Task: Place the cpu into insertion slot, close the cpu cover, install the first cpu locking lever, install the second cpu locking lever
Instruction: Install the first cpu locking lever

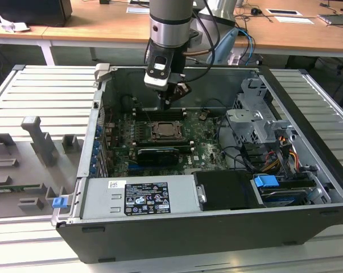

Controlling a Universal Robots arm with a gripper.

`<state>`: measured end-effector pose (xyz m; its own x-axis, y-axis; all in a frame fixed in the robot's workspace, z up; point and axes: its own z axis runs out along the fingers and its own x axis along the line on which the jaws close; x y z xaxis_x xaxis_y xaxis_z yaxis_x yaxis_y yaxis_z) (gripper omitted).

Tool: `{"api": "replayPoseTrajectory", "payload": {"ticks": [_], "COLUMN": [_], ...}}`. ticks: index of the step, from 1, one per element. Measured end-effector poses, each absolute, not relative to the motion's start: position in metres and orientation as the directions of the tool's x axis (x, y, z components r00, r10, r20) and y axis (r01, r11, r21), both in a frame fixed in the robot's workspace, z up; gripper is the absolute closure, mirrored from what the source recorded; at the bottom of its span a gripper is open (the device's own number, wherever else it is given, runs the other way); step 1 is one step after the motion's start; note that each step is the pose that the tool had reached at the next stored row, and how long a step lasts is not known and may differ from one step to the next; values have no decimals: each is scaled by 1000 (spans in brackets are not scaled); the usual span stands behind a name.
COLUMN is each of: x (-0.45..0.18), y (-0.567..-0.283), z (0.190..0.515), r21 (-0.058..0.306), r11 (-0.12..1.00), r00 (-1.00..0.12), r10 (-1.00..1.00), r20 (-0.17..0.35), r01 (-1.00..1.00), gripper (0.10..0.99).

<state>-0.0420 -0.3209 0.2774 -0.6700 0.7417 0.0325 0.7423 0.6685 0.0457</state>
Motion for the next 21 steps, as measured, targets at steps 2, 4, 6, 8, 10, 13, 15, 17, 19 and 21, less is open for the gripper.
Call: {"api": "replayPoseTrajectory", "payload": {"ticks": [2, 4, 6, 8, 10, 13, 15, 17, 19, 21], "x": [-42, -42, -42, -42, -42, -42, -42, -42, -42, -42], "y": [-321, -321, -321, -321, -321, -321, -321, -321, -321, -321], "z": [277, 277, 277, 277, 277, 277, 277, 277, 277, 277], "r21": [46, 46, 46, 46, 46, 46, 46, 46, 46, 46], "r11": [690, 710, 723, 745, 776, 821, 839, 864, 873, 882], "r00": [-691, -712, -724, -746, -778, -822, -840, -865, -874, -883], "r10": [722, 702, 689, 665, 628, 568, 541, 501, 485, 469], "r20": [32, 32, 33, 32, 32, 32, 32, 32, 32, 32], "r01": [723, 703, 690, 665, 629, 569, 542, 502, 486, 470], "gripper": [980, 980, 980, 980, 980, 980, 980, 980, 980, 980]}}
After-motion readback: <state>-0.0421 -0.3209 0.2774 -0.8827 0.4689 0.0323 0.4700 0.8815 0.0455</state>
